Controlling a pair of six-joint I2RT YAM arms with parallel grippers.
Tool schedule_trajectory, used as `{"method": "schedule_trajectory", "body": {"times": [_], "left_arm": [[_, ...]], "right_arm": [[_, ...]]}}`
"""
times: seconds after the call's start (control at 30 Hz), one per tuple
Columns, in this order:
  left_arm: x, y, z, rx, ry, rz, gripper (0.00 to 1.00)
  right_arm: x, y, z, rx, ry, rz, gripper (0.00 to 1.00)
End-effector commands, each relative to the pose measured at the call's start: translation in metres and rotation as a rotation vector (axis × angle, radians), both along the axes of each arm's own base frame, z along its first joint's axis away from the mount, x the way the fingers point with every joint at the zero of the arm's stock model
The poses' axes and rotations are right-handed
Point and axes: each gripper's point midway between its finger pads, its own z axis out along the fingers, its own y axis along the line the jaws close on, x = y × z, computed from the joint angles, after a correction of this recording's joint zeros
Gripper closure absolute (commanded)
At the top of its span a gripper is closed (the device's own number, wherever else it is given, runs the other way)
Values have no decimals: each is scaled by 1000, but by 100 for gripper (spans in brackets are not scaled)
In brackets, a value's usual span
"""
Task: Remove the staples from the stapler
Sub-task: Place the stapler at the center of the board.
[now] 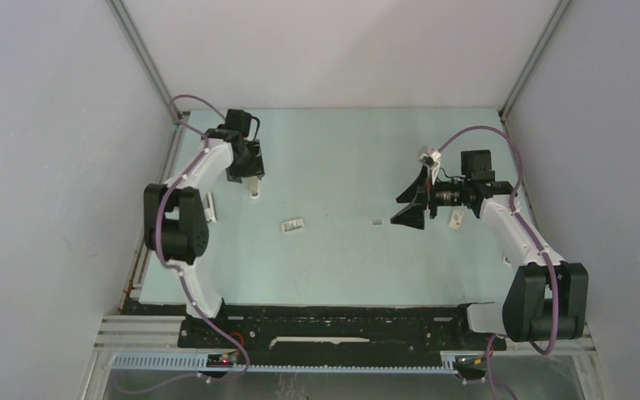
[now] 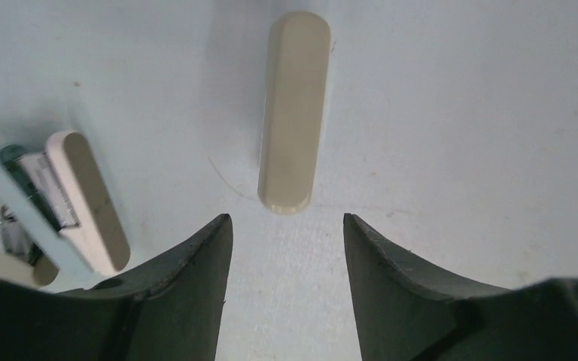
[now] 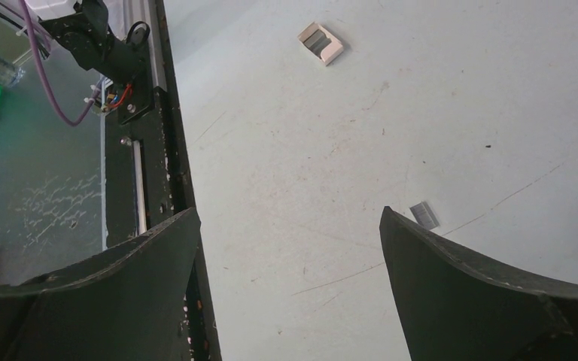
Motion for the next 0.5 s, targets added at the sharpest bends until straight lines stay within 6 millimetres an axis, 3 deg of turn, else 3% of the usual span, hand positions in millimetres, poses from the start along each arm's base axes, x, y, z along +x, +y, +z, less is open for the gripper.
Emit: {"method": "schedule_trajectory", "body": {"times": [0.0,0.03,0.07,0.3,0.4,0.47], "left_arm": [[1,8,92,0,-311,-12,38],[-9,11,94,3,-335,-7,38],[-12,12,109,-2,-397,-2,38],[-67,25,130,-18,-629,41,32],[-86,32,133,-12,-687,61,26],[-97,38,134,-5,-720,83,15]], "right_arm": [[-5,-1,13,22,-46,9,0],[-5,-1,14,22,-49,11,0],[-6,-1,14,22,-50,12,0],[-7,-1,13,31,-44,18,0],[-7,-1,14,33,-43,20,0],[-7,-1,13,34,-41,20,0]]}}
